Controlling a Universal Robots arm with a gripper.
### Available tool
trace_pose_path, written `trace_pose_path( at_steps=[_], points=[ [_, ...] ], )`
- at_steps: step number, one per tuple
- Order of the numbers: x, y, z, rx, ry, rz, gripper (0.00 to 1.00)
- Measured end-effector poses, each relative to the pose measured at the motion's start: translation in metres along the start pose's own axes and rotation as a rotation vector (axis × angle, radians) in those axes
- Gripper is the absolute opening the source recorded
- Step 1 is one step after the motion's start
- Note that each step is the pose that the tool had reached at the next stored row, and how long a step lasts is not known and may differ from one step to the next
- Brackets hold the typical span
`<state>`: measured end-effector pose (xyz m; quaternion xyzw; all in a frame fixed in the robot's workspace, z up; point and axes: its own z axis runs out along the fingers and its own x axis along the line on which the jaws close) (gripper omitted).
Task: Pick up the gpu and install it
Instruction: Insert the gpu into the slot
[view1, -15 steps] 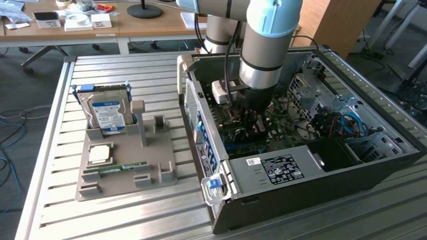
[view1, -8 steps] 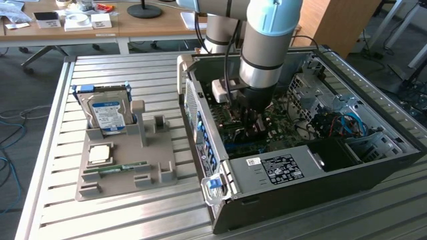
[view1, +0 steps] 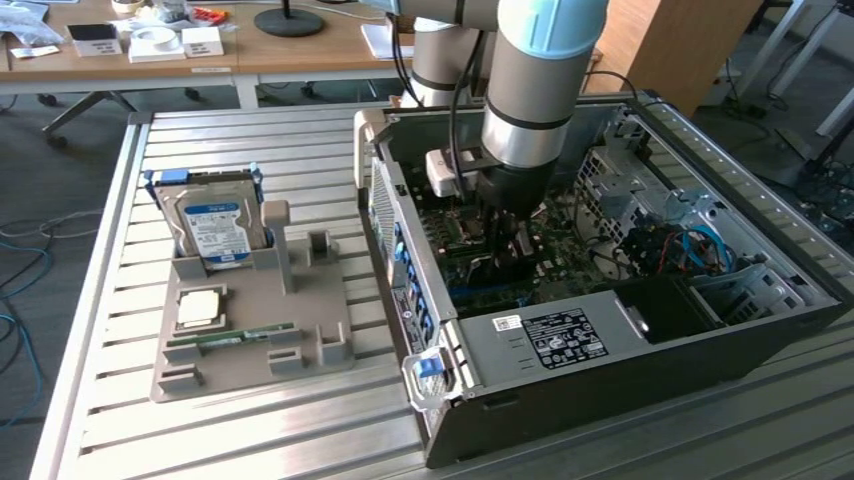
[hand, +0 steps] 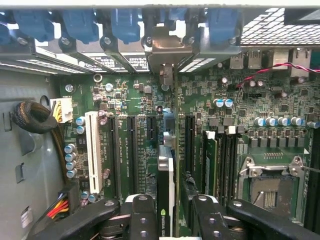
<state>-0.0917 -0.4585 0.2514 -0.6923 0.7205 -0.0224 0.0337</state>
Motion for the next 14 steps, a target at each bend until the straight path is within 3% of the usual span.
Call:
trace_pose_path(
  at_steps=[11,14],
  points=[
    [0.0,-0.0006,-0.0019,-0.0002,0.0003,0.003,0.34],
    [-0.0002,-0.0031,-0.0017,-0.0137,0.0009,0.003,0.34]
  ],
)
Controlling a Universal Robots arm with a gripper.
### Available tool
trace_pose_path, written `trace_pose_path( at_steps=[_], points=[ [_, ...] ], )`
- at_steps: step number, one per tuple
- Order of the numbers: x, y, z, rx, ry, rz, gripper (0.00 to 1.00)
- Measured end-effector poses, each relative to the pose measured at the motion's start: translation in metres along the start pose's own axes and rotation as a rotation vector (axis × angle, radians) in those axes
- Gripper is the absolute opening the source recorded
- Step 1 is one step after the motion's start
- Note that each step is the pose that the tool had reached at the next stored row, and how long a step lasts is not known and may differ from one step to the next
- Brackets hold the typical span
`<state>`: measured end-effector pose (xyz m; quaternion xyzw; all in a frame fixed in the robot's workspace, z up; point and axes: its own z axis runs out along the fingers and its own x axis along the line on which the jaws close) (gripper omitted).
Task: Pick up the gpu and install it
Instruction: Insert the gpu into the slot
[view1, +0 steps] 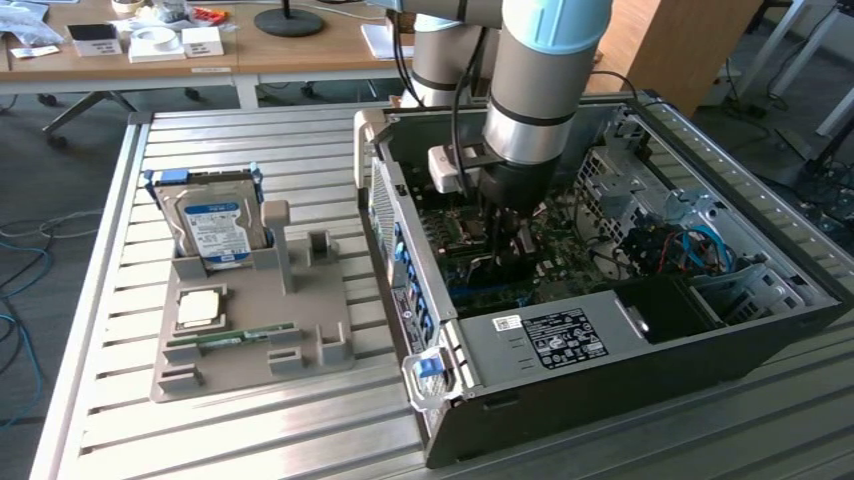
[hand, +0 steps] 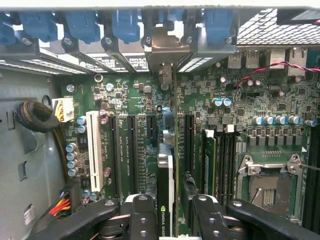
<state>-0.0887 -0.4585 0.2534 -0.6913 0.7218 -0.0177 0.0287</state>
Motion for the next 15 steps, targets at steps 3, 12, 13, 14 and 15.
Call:
trace_pose_path(
  at_steps=[3,12,13,14,15],
  points=[
    [0.0,-0.002,0.0001,-0.01,0.0004,0.0,0.34],
    [-0.0004,-0.0051,0.0004,-0.0572,0.0054,0.002,0.34],
    [-0.0004,-0.0054,0.0003,-0.0618,0.0059,0.003,0.34],
    [-0.0004,-0.0054,0.0003,-0.0619,0.0058,0.003,0.34],
    [-0.0004,-0.0054,0.0003,-0.0621,0.0058,0.003,0.34]
  ],
)
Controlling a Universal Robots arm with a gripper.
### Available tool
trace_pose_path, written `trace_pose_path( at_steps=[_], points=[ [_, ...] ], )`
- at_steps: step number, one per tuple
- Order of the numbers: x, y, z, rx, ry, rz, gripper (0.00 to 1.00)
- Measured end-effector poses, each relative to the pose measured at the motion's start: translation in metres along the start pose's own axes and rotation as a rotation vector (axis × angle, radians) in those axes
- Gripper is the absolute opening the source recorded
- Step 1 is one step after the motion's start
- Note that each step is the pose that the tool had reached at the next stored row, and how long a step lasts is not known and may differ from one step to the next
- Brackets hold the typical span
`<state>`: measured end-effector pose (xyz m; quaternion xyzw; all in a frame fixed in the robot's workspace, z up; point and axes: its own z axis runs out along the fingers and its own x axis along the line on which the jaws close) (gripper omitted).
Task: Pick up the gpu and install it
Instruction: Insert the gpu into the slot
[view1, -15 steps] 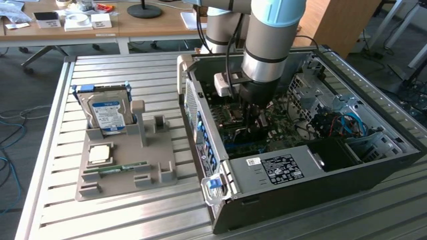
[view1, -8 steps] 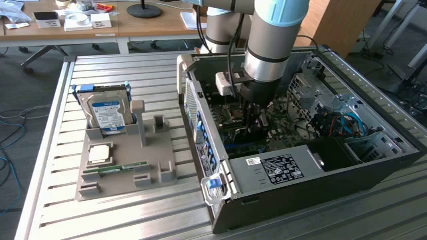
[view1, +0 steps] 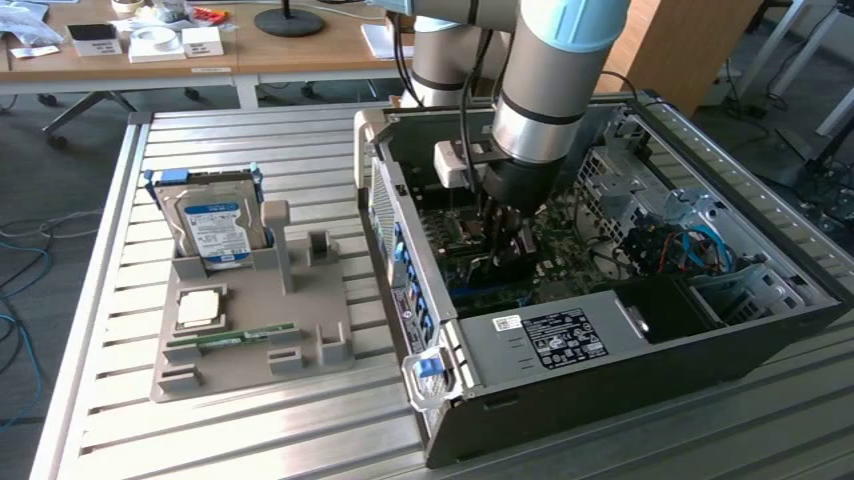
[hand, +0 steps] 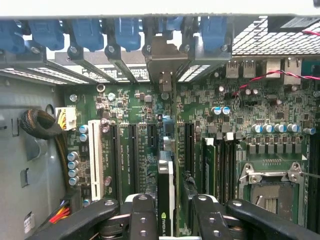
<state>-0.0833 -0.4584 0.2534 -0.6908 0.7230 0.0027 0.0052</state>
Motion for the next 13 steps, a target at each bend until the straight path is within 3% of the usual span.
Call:
trace_pose_path(
  at_steps=[4,13],
  points=[
    [-0.0001,-0.0002,0.0002,0.0001,-0.004,0.01,0.34],
    [0.0,-0.0003,0.0001,0.0,-0.0039,0.011,0.34]
  ],
)
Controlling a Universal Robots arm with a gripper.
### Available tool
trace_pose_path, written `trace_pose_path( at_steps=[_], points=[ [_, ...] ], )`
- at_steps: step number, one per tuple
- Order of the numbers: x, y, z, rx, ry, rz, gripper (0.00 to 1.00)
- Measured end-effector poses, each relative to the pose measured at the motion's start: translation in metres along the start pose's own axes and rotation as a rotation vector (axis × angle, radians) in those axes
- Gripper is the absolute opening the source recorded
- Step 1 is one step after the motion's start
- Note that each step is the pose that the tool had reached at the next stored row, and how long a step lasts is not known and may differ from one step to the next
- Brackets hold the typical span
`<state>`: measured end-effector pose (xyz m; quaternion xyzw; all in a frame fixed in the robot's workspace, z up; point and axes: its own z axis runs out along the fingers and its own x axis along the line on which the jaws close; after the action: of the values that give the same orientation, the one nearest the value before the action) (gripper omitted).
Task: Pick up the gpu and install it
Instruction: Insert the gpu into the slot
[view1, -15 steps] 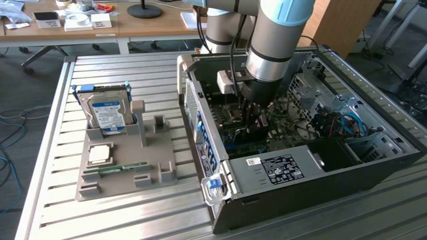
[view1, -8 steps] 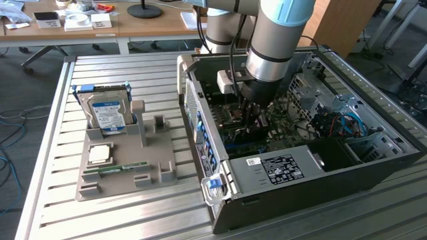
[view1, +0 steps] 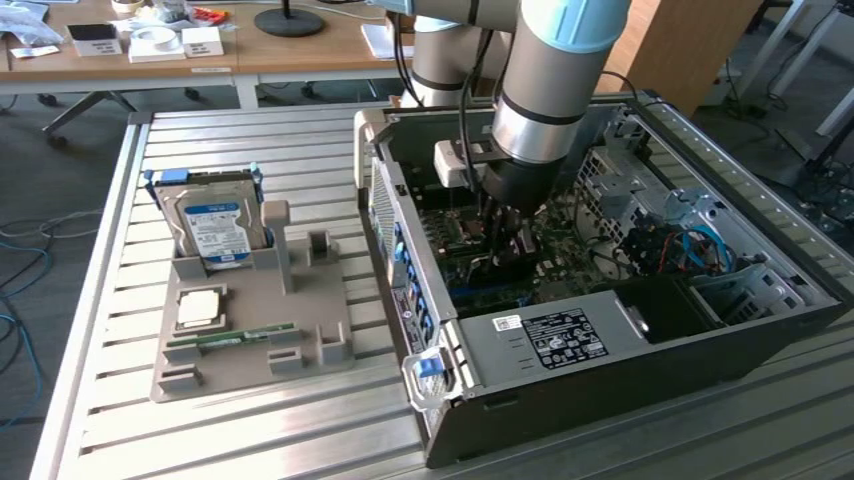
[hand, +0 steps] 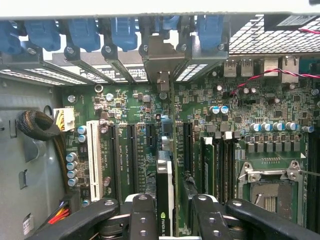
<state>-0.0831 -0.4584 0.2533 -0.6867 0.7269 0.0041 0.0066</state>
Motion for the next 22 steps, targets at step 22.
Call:
trace_pose_path(
  at_steps=[22],
  points=[
    [0.0001,0.0015,0.0009,0.0001,0.0001,0.008,0.27]
  ],
)
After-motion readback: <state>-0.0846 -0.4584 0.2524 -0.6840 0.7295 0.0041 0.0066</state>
